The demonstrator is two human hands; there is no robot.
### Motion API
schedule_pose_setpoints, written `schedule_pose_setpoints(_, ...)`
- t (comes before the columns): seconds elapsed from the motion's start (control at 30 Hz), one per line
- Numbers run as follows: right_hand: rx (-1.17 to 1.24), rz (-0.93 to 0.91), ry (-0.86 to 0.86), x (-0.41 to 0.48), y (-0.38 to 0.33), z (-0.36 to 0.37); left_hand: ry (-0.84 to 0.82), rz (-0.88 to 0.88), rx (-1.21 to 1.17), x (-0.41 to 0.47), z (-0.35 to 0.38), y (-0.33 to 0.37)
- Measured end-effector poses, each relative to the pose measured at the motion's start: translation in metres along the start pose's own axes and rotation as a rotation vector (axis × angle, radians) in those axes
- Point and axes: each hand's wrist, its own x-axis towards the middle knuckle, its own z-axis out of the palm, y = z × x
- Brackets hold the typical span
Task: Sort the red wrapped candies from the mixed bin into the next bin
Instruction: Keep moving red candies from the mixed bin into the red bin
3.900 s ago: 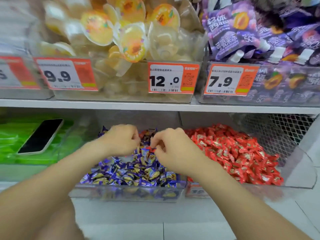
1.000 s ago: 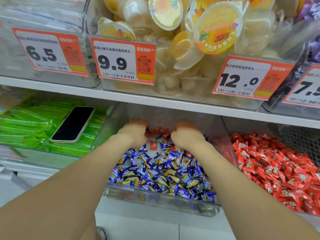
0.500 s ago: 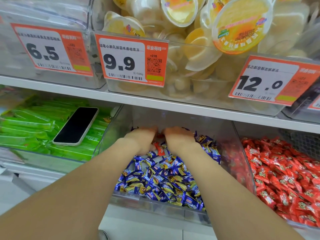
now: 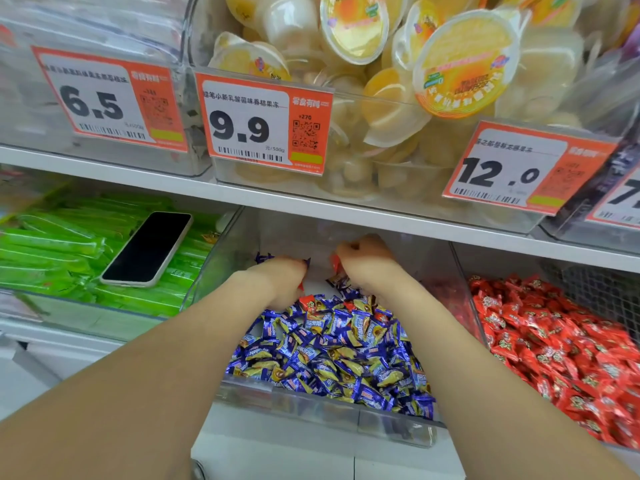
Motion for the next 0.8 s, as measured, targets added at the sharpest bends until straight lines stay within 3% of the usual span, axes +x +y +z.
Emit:
schedule_pose_setpoints(0.13, 0.334, 0.127, -0.158, -0.037, -0.006, -0.018, 0.023, -0.023, -0.045, -0.011, -0.011, 0.005)
schedule_pose_setpoints(0.33, 0.316, 0.018, -0.124, -0.101, -0.004, -0.05, 0.203, 0.02, -0.486, -0.051, -0.035, 0.041)
schedule_pose_setpoints(0.4, 0.194, -0.078, -0.054, -0.124, 0.001, -0.069, 0.123, 0.053, -0.791, -0.07, -0.034, 0.067)
schedule_pose_setpoints(0.5, -0.191, -0.27, 0.224, -0.142, 0.025, -0.098, 0.056, 0.131, -1.065, -0.091, -0.029, 0.11)
schedule_pose_setpoints(0.67, -0.289, -0.171, 0.478, -0.134, 0.093, -0.143, 0.264, 0.305, -0.872, -0.103, -0.017, 0.163)
schedule_pose_setpoints(0.8, -0.388, -0.12, 0.382, -0.128, 0.137, -0.169, 0.418, 0.31, -0.711, -0.094, -0.02, 0.197)
